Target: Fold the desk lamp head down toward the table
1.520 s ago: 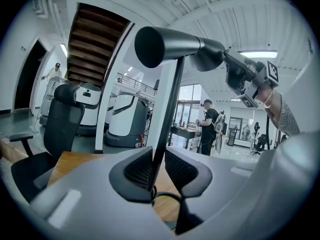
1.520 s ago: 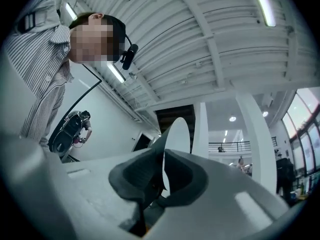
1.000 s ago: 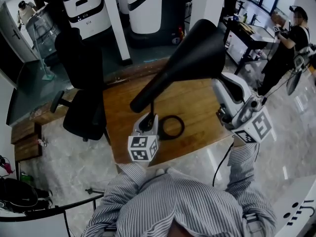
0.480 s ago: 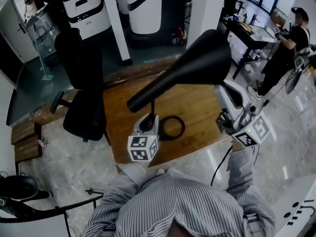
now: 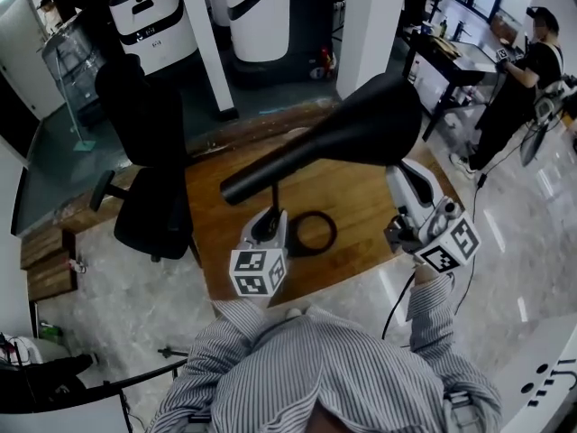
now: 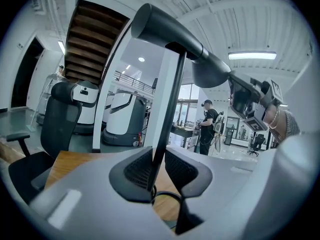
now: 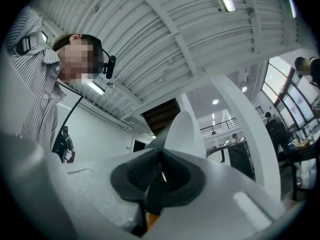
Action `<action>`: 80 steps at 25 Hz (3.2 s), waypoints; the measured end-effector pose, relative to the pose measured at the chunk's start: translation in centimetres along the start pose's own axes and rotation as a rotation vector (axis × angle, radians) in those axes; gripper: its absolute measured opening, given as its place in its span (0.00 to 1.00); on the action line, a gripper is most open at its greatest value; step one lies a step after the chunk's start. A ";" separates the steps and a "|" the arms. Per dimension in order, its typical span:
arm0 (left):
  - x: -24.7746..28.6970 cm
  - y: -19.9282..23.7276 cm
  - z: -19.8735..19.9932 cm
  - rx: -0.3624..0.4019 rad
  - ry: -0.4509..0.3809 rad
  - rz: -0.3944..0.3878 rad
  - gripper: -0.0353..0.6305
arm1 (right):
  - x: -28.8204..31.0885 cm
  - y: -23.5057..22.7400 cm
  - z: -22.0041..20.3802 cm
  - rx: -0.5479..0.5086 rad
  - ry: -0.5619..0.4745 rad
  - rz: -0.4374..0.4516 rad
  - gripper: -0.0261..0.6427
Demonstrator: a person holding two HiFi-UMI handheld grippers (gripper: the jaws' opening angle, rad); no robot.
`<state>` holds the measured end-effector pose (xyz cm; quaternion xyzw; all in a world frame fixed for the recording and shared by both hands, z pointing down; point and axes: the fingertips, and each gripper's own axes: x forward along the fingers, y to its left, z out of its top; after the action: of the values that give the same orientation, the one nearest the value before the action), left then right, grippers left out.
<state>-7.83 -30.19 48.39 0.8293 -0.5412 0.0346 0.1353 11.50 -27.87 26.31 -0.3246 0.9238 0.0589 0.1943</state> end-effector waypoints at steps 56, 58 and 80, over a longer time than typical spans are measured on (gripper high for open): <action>-0.4 0.2 -0.4 -0.011 -0.024 0.056 0.15 | -3.3 6.9 -20.4 0.251 0.400 -0.060 0.05; -1.3 0.2 -0.4 -0.024 -0.041 0.074 0.15 | -3.6 7.7 -21.0 0.250 0.429 -0.058 0.05; -7.3 -3.3 -1.9 -0.085 -0.033 -0.036 0.06 | -1.3 13.9 -22.4 0.254 0.495 -0.014 0.05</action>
<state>-7.67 -21.95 48.07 0.8327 -0.5295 -0.0047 0.1620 -3.39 -21.50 47.15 -0.3088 0.9408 -0.1399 0.0021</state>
